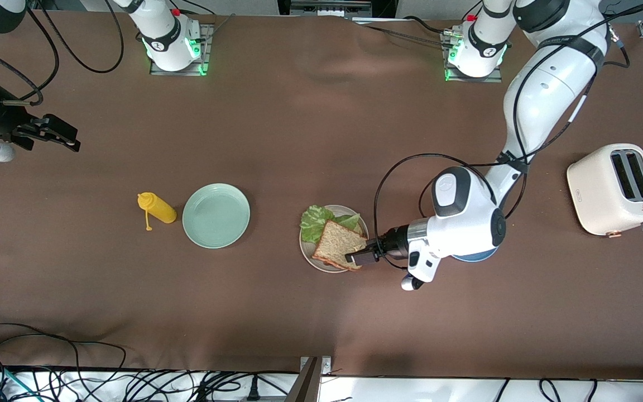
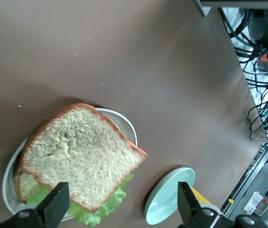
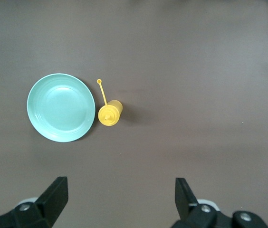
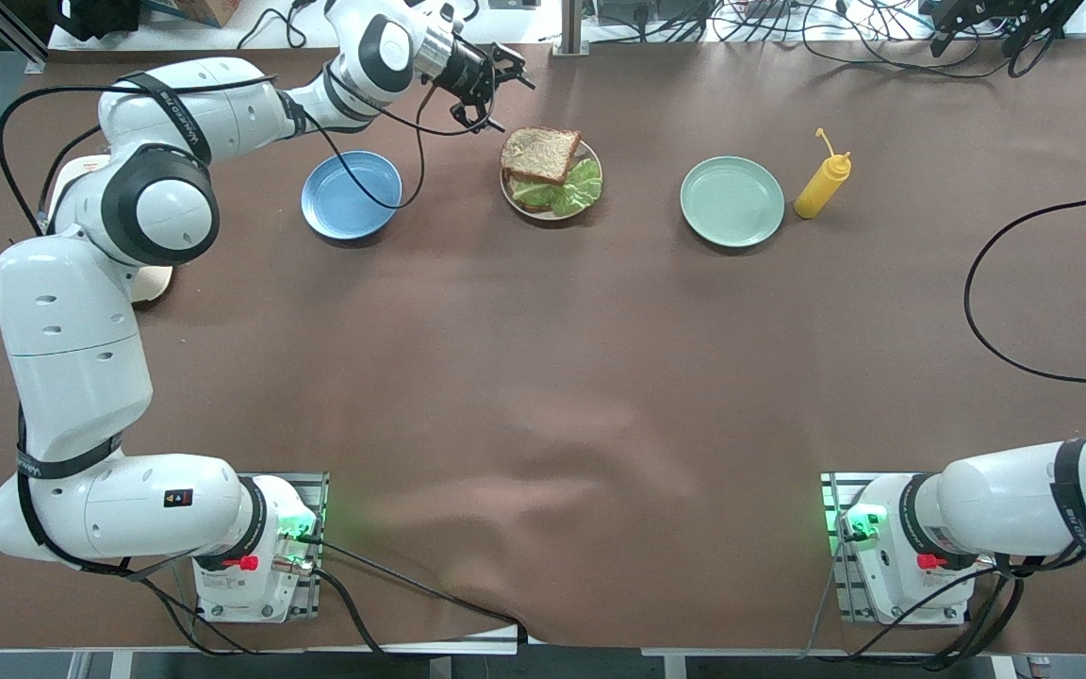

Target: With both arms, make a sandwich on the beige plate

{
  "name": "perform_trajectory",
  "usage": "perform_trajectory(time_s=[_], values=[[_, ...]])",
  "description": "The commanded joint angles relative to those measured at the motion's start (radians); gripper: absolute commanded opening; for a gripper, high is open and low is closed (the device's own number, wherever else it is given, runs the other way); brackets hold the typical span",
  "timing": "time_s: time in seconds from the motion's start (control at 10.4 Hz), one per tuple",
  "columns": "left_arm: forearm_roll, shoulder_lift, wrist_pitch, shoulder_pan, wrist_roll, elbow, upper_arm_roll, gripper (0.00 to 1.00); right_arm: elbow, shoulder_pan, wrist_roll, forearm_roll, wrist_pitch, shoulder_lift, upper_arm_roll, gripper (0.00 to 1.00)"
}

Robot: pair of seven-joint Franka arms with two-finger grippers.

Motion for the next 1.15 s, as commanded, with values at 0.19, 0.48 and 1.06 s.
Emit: perform_trajectory(time_s=[0.19,0.48,1.06], values=[[0.049,-0.113,-0.167,0.047,0.0,-0.031,0.046,1.0,0.031,-0.001,0.02,-0.013,-0.026,0.02,0.003,1.0],[0.23,-0.208,-0.326,0.09,-0.04,-0.039,0.051,1.0,0.031,-0.004,0.022,-0.006,-0.026,0.02,-0.003,1.0],[0.491,-0.432,-0.642,0.184,-0.077,-0.059,0.06,1.0,0.036,-0.004,0.014,-0.002,-0.017,0.02,-0.028,1.0]])
